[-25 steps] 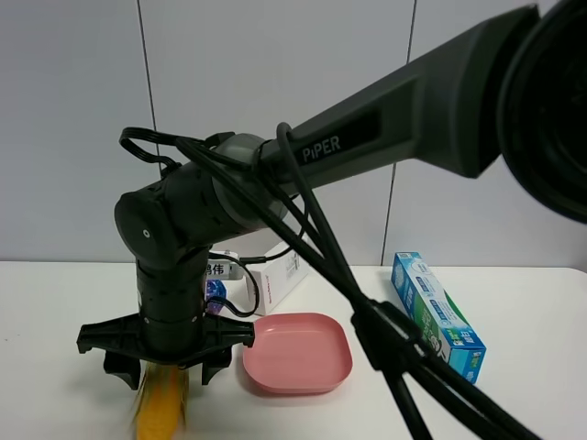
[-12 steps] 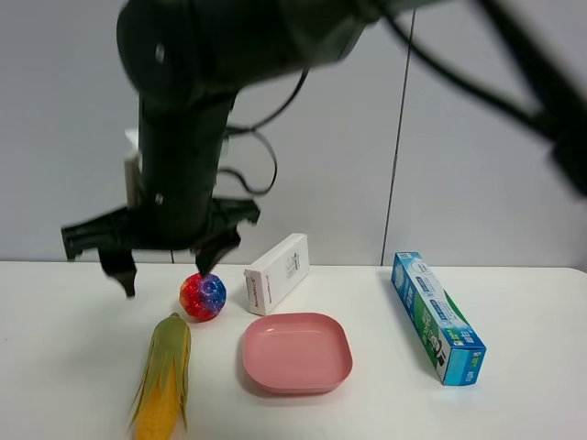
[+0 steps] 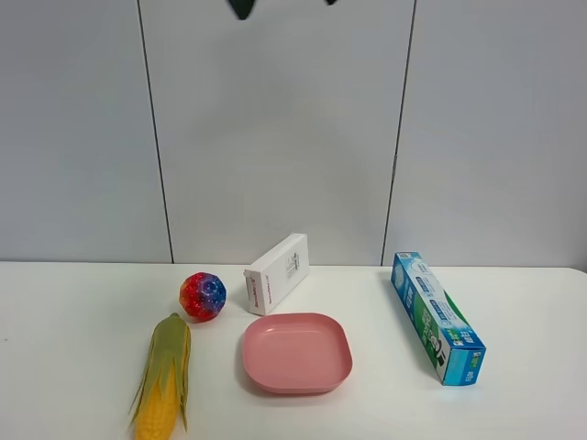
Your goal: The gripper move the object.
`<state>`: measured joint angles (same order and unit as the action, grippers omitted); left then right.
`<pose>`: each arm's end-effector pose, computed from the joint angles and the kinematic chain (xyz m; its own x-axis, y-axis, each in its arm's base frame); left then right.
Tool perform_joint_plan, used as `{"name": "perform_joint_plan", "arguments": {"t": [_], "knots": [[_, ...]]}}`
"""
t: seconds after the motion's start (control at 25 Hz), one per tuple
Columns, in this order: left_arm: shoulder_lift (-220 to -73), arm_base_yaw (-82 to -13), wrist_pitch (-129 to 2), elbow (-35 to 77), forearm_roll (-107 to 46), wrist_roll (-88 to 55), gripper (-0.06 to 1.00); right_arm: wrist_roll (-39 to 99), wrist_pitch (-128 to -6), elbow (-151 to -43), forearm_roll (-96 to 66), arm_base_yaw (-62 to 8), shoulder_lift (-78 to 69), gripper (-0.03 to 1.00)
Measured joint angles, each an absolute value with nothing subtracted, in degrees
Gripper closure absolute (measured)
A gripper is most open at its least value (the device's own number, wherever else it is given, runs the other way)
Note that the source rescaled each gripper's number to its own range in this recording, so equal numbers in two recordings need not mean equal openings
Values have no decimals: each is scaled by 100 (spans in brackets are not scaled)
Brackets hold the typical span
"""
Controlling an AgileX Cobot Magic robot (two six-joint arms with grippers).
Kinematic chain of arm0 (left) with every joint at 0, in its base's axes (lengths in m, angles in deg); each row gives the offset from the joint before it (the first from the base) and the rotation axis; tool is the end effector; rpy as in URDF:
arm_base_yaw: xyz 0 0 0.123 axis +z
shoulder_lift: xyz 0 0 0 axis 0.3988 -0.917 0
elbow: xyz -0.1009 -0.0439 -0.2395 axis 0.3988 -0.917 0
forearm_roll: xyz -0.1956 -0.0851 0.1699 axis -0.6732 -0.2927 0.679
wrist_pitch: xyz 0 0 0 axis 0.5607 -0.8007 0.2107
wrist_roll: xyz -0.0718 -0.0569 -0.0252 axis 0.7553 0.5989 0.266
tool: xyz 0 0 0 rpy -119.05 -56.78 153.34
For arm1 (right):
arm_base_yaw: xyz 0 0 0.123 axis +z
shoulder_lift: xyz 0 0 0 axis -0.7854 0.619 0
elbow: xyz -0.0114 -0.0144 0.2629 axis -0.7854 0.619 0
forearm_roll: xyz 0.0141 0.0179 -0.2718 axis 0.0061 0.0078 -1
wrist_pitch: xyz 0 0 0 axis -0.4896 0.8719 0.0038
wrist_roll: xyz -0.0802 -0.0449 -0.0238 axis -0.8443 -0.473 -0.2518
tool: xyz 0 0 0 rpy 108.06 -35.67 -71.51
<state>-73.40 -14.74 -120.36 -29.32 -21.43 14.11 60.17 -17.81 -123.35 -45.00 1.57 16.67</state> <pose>0.0375 -0.0012 0.2891 -0.4339 -0.0543 -0.8993 -0.0824 0.9964 -0.0204 0.2526 0.2876 0.4236 -0.3207 -0.5667 -0.7590 -0.6366 0.7223 -0.2703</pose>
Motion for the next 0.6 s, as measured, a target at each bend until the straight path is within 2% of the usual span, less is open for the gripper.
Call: {"name": "perform_joint_plan", "arguments": {"t": [0.28,0.6], "knots": [[-7340,-1474,-12036,-2932,-2143,1411,-6,5987,-724,-12035,-4035,-1121,1013,12],[-7340,-1474,-12036,-2932,-2143,1411,-6,5648,-1084,-9730,-3146,-2737,-592,12]]}}
